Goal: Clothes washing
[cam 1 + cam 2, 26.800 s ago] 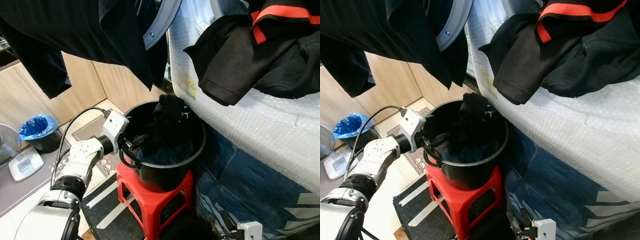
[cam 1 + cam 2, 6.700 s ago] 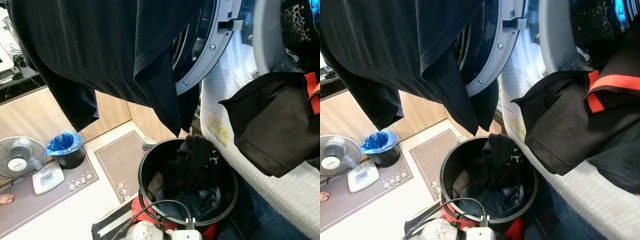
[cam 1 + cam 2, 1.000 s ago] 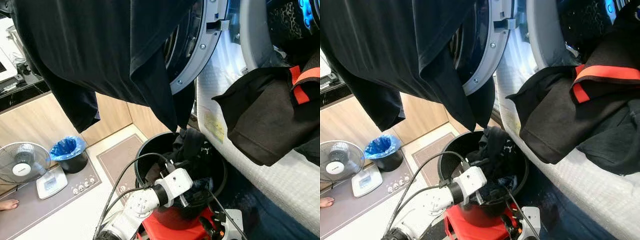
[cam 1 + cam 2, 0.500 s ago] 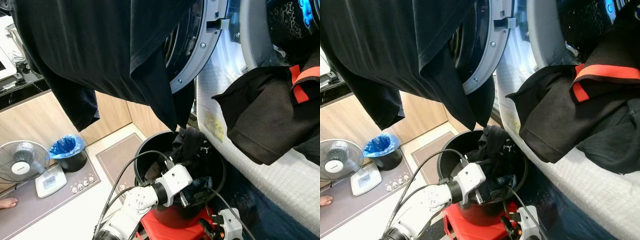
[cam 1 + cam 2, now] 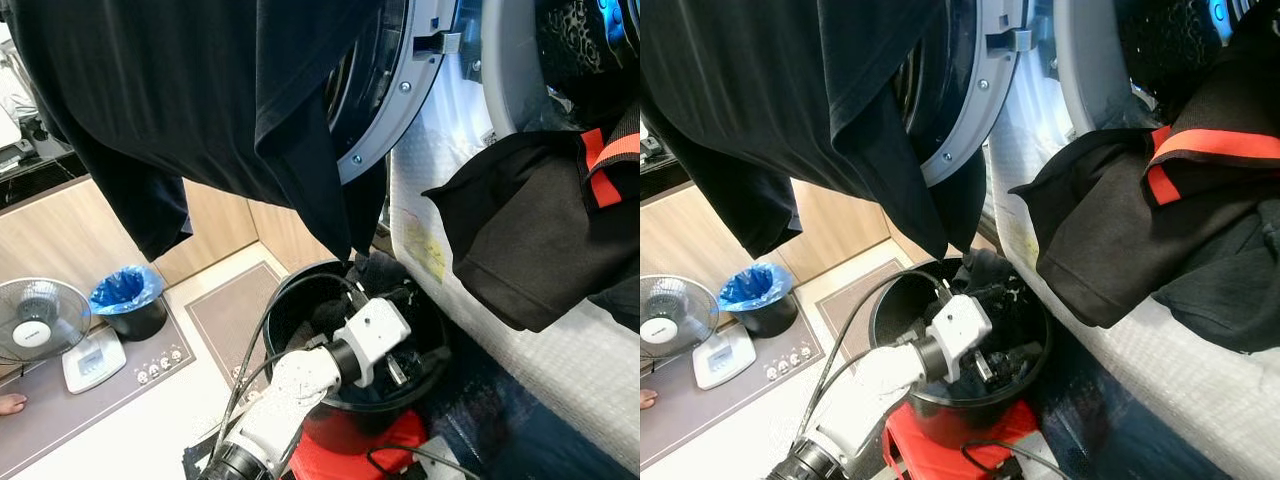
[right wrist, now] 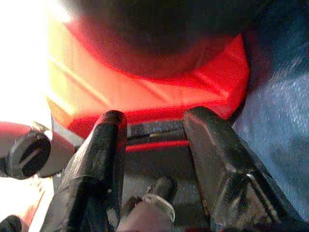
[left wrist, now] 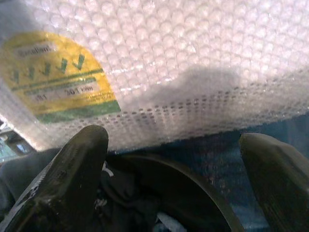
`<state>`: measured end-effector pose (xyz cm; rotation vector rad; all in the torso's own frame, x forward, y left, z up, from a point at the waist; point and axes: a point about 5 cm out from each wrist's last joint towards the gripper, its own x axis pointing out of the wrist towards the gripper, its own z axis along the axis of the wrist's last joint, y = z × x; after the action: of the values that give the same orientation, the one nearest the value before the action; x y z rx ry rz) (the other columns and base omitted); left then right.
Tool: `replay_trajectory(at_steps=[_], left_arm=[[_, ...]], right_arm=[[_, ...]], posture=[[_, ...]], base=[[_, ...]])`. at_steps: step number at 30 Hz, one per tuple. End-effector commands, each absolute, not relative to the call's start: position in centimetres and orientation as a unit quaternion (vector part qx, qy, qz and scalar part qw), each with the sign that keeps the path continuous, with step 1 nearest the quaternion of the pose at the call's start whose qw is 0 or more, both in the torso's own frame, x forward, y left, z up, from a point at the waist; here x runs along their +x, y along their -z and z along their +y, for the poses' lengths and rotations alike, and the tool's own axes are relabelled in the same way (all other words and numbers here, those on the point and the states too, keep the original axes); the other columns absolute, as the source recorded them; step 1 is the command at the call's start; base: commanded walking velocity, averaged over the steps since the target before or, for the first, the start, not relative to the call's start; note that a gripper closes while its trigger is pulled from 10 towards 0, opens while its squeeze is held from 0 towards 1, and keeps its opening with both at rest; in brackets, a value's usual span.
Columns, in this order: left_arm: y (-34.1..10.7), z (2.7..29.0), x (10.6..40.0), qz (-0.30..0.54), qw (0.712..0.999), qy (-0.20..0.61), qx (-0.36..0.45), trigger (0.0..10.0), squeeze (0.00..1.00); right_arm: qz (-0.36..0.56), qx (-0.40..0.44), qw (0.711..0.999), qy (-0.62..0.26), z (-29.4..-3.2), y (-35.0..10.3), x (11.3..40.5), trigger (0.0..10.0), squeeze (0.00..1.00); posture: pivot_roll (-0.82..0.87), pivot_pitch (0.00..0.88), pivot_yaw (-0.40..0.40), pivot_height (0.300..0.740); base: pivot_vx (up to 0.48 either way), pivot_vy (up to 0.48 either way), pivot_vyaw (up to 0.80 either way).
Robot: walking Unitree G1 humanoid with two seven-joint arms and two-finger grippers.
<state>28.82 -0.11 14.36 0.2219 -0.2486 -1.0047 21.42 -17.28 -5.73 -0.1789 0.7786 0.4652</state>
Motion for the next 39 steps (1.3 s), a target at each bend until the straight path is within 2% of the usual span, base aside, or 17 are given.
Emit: replay_trajectory(at_steps=[1,8,12,18,31,39], left_arm=[[-14.3,-0.1,28.5,-0.109,0.862,0.484,0.101,10.0,0.0],[-13.7,1.3,28.8,-0.097,0.88,0.454,0.104,10.0,0.0],[-13.1,4.4,30.1,-0.081,0.913,0.385,0.106,10.0,0.0],[-12.8,7.5,31.4,-0.061,0.938,0.328,0.098,10.0,0.0],[-11.9,8.7,31.8,-0.038,0.949,0.301,0.081,10.0,0.0],[-11.4,9.1,32.0,-0.029,0.95,0.303,0.073,10.0,0.0]], right_arm=[[0.375,-0.084,0.895,-0.228,-16.7,5.6,21.5,10.0,0.0],[0.385,-0.092,0.891,-0.221,-17.9,5.9,21.0,10.0,0.0],[0.4,-0.078,0.895,-0.182,-19.3,6.6,19.7,10.0,0.0],[0.433,-0.068,0.884,-0.165,-20.0,7.7,17.7,10.0,0.0],[0.432,-0.044,0.888,-0.152,-20.1,8.1,16.7,10.0,0.03],[0.416,-0.018,0.89,-0.186,-19.5,8.2,15.9,10.0,0.03]], posture=[[-0.05,0.11,0.106,0.74],[-0.04,0.11,0.099,0.74],[-0.03,0.102,0.091,0.74],[-0.02,0.092,0.082,0.74],[-0.02,0.079,0.069,0.74],[-0.03,0.08,0.066,0.74]], base=[[0.0,0.0,0.0],[0.0,0.0,0.0],[0.0,0.0,0.0],[0.0,0.0,0.0],[0.0,0.0,0.0],[0.0,0.0,0.0]])
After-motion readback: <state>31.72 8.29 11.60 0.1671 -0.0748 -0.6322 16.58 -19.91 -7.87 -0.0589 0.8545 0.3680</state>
